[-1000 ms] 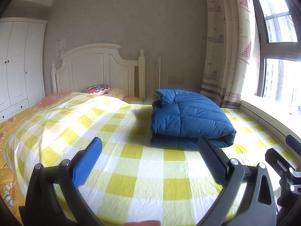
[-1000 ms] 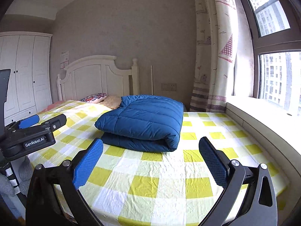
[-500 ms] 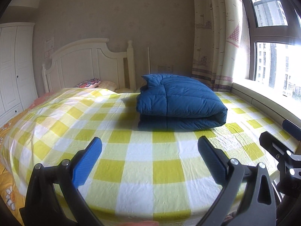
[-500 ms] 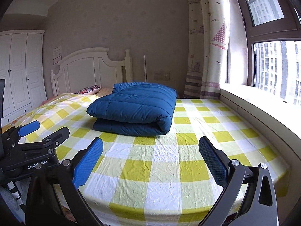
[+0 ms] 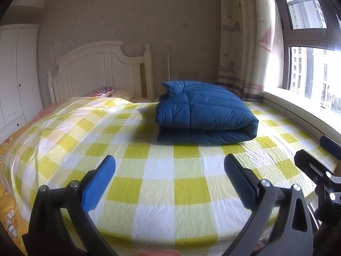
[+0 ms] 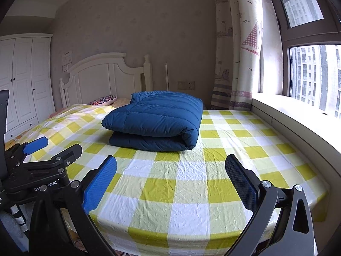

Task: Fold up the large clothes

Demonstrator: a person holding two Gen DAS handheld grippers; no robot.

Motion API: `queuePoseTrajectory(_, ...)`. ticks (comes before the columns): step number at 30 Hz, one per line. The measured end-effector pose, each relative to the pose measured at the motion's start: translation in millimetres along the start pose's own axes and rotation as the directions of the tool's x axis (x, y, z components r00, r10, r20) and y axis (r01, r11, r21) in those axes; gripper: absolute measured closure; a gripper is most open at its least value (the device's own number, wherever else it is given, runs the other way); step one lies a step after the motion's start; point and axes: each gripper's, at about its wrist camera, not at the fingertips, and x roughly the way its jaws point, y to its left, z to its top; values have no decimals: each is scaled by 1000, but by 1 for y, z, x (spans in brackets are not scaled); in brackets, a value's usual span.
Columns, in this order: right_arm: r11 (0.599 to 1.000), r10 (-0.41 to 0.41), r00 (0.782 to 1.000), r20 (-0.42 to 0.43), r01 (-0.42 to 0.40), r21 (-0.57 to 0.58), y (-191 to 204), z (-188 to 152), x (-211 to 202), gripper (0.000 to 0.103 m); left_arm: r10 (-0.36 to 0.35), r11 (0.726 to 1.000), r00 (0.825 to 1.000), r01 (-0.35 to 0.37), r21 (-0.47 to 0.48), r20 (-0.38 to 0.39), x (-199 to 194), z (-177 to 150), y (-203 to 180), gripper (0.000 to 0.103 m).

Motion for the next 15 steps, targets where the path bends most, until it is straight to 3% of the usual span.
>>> queuePoseTrajectory(15,1000,6,1000,-9,-6,14,-1,-2,0,5,-1,1000,1000,1,1,-5,1,-3,0,2)
